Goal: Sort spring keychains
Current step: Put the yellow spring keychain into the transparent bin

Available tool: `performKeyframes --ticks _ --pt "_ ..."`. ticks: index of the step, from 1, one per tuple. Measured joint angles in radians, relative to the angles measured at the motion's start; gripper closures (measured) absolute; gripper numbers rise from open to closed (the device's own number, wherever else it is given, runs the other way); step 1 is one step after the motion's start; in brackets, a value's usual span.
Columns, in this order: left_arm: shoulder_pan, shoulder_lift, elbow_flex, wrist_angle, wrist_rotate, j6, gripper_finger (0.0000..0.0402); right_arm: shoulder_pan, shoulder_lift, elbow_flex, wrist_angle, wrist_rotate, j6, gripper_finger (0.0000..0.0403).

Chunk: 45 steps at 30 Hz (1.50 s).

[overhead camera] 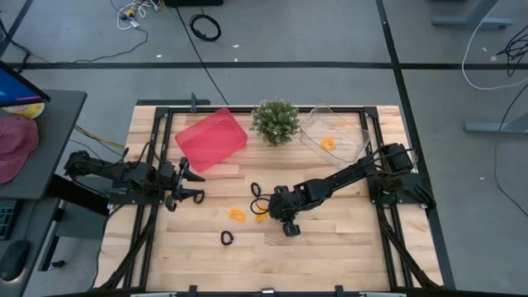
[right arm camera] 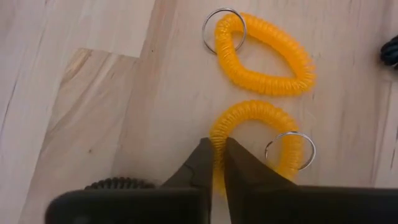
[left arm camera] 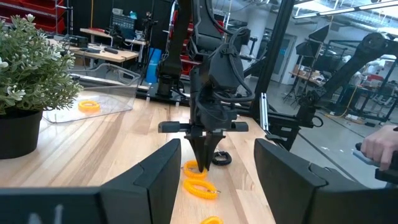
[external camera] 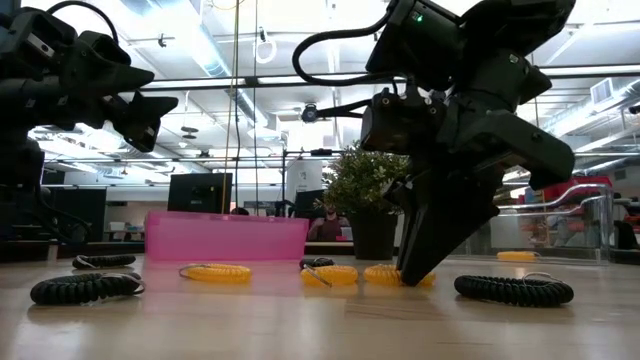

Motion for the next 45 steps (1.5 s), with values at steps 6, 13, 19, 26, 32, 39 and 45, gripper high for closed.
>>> performKeyframes --ticks 6,13,19,26,32,39,45 --pt "0.000 0.000 0.000 0.000 0.000 0.000 0.0193 0.000 0.000 0.000 -0.001 -0.001 0.015 0.0387" --pt "0.000 0.000 0.000 0.000 0.000 0.000 0.0193 0.000 -0.015 -0.001 -0.008 -0.003 0.016 0.0389" --pt "0.000 0.000 0.000 0.000 0.000 0.000 0.0193 0.005 -0.100 -0.010 -0.098 -0.020 0.033 0.0389" --pt "0.000 0.000 0.000 0.000 0.000 0.000 0.0193 0.021 -0.229 -0.007 -0.187 0.076 0.084 0.0389" --pt "0.000 0.000 0.000 0.000 0.000 0.000 0.0193 0.064 -0.345 -0.006 -0.229 0.225 0.107 0.0389" --pt "0.000 0.000 0.000 0.000 0.000 0.000 0.0193 0.134 -0.489 -0.004 -0.221 0.447 0.161 0.0389" --pt "0.000 0.000 0.000 0.000 0.000 0.000 0.0193 0.223 -0.582 -0.004 -0.205 0.781 0.157 0.0389"
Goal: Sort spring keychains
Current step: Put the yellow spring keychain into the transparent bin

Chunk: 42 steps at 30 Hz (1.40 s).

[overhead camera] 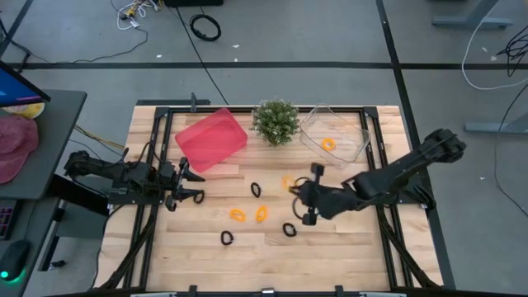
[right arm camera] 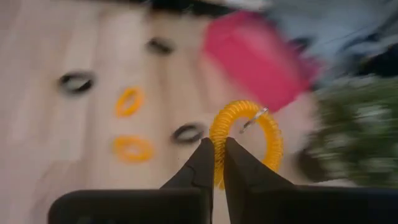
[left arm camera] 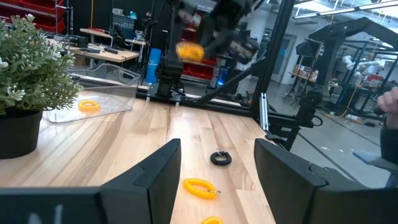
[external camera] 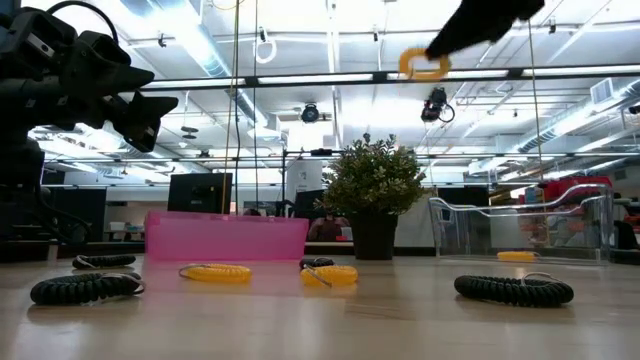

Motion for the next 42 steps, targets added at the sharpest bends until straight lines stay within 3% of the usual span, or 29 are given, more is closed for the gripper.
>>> performKeyframes --ticks 7,10,19,32,42 --pt "0.000 0.000 0.000 0.000 0.000 0.000 0.0193 0.085 -0.022 0.001 -0.012 0.458 0.039 0.0389" --pt "0.000 0.000 0.000 0.000 0.000 0.000 0.0193 0.104 -0.022 0.002 -0.061 0.565 0.136 0.0389" --pt "0.000 0.000 0.000 0.000 0.000 0.000 0.0193 0.089 -0.023 0.002 -0.218 0.614 0.311 0.0389" --pt "0.000 0.000 0.000 0.000 0.000 0.000 0.0193 0.028 -0.024 0.002 -0.240 0.689 0.274 0.0390" --pt "0.000 0.000 0.000 0.000 0.000 0.000 0.0193 -0.104 -0.024 0.002 -0.239 0.727 0.200 0.0390"
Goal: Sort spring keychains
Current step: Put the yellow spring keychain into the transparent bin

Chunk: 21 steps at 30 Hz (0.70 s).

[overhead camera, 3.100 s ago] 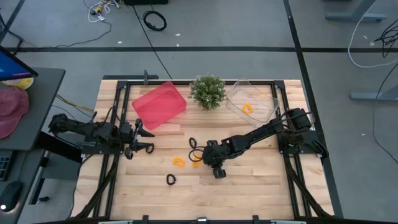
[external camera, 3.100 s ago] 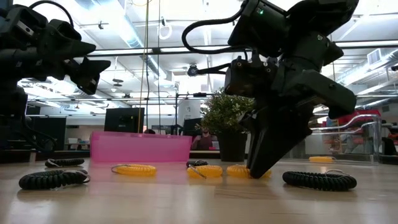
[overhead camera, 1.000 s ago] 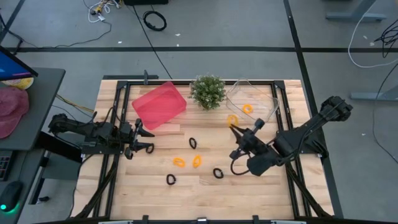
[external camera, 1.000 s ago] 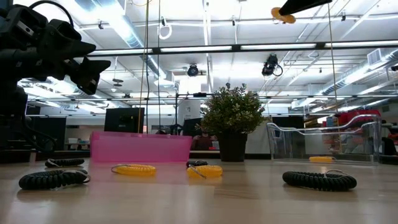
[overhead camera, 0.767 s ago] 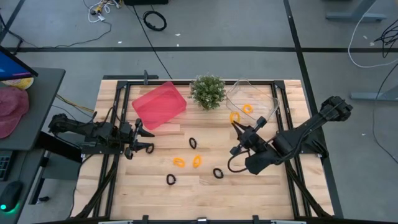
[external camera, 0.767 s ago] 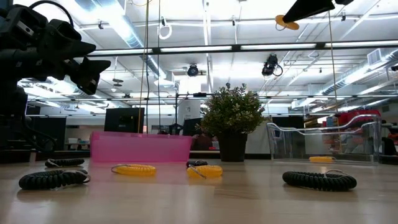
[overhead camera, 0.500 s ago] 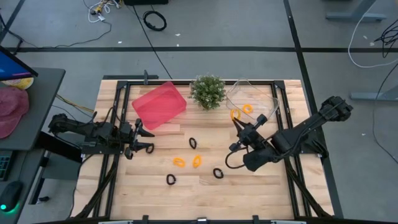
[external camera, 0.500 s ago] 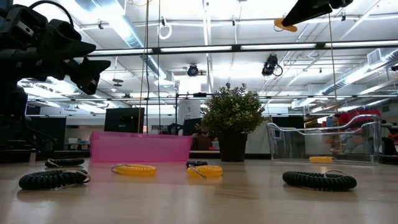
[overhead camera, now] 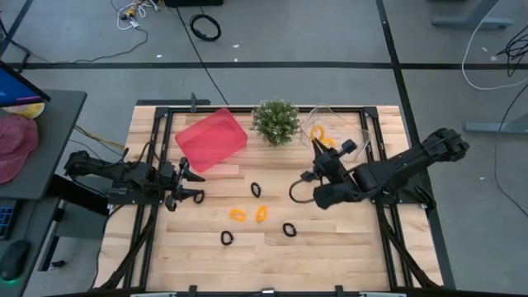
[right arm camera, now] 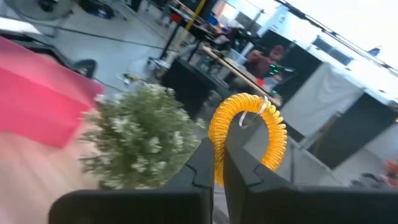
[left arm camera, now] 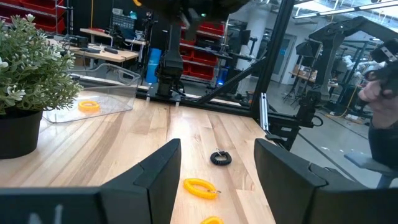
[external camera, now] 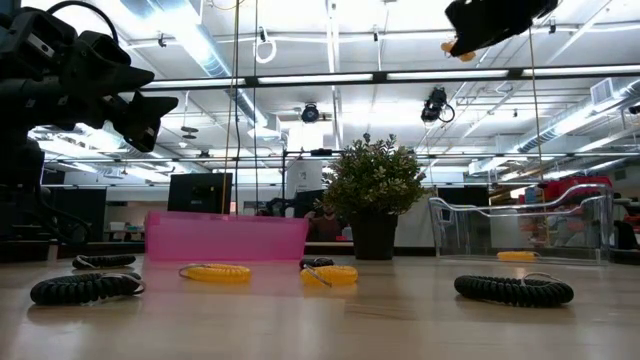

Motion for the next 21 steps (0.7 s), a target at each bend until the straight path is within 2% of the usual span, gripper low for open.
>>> performKeyframes --ticks 11,21 --pt "0.000 0.000 0.000 0.000 0.000 0.000 0.0193 -0.173 0.000 0.001 0.084 0.000 -0.114 0.0390" --pt "0.000 0.000 0.000 0.000 0.000 0.000 0.0193 -0.276 0.000 0.001 0.189 -0.020 -0.248 0.0390"
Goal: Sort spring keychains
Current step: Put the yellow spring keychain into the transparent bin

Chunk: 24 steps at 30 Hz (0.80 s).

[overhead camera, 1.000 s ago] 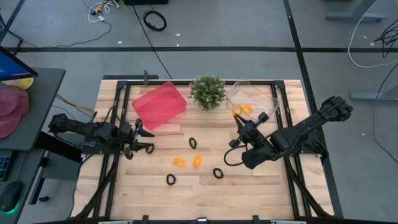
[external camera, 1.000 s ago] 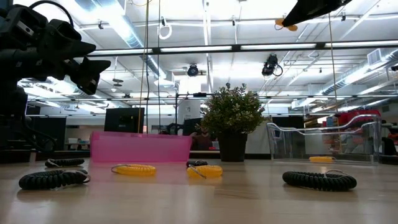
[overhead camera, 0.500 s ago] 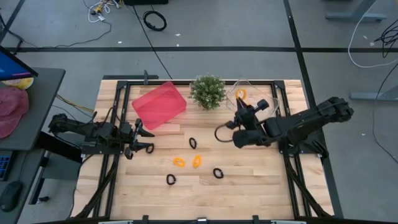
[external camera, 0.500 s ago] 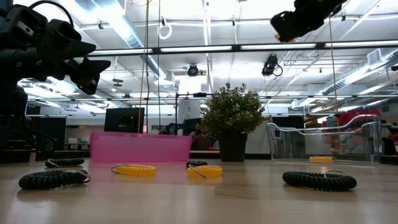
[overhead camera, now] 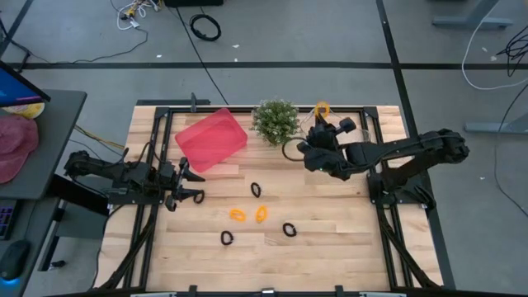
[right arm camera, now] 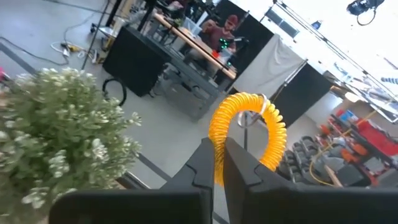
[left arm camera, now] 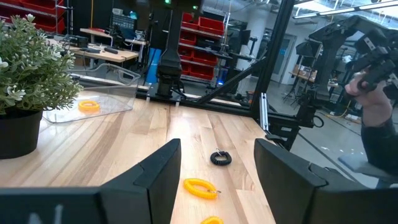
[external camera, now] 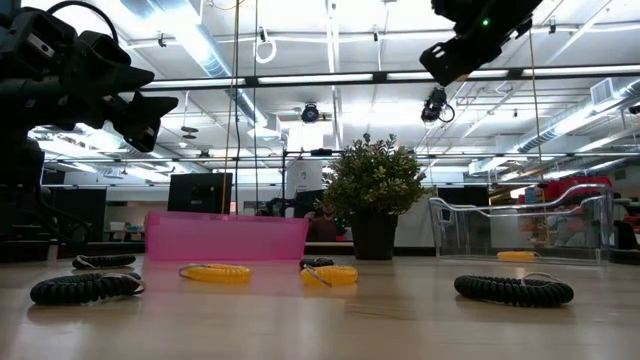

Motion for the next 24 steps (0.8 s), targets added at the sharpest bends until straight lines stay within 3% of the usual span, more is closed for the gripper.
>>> performKeyframes --ticks 8,24 --pt "0.000 0.000 0.000 0.000 0.000 0.000 0.0193 -0.086 0.000 0.000 0.121 -0.080 -0.117 0.0390" --pt "0.000 0.000 0.000 0.000 0.000 0.000 0.0193 -0.240 0.000 0.000 0.118 -0.092 -0.119 0.0390"
